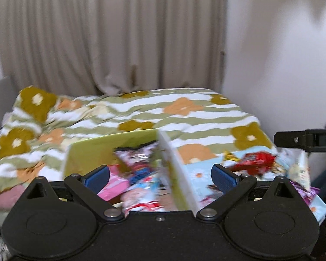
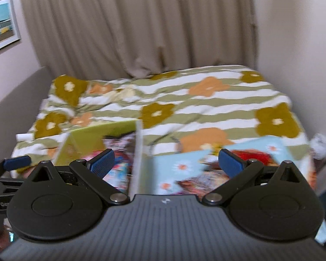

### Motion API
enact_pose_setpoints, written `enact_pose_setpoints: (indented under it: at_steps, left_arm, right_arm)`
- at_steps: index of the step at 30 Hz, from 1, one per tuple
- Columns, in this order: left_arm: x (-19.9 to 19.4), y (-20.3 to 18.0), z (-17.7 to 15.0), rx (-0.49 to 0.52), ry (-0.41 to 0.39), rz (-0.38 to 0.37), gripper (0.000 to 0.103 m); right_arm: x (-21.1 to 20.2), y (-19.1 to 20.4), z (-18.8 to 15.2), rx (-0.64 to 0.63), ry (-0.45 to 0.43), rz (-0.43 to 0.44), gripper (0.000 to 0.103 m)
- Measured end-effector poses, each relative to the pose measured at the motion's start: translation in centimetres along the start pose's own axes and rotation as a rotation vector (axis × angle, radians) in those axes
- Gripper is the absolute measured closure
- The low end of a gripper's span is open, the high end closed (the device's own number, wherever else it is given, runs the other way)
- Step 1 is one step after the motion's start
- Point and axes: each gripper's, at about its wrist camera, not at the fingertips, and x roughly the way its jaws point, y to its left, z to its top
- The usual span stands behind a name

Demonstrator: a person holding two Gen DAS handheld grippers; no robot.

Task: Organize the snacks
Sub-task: 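Grasp the yellow-green chip bag with the left tool while the right tool grasps the fries-print bag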

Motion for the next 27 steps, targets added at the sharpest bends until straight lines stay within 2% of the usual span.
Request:
enact_pose_setpoints:
  at_steps: [8,11,20,23,27]
  left_arm:
    - [3.3,-9.2,-1.1,0.086,0.033,-0.11,0.002]
    - [4.9,-12.9,-1.7,0.136,0.048,-0.102,0.002]
    - [11.1,-20.8,-4.0,0.283,0.146,-0.14,0.003]
    - [12.9,-22.6,-4.9,0.335,0.17,-0.145,0.008]
    - [15.3,-24.1,-6.1,0.387,0.212,-0.143,0.009]
  right_arm:
    - [-1.4,-10.0,-1.6,0.044,0.021,-0.128,0.0]
    - [-0.7,-13.3,-2.1,0.043,0.061,-0.173,0.0]
    - [2.5,-20.6,-3.5,0.082,0.17,-0.166,0.0]
    - [3.9,-22.2,-4.1,0.083,0.193,-0.147,0.0]
    - [5.4,-23.6,-4.7,0.089,0.218,-0.134,0.0]
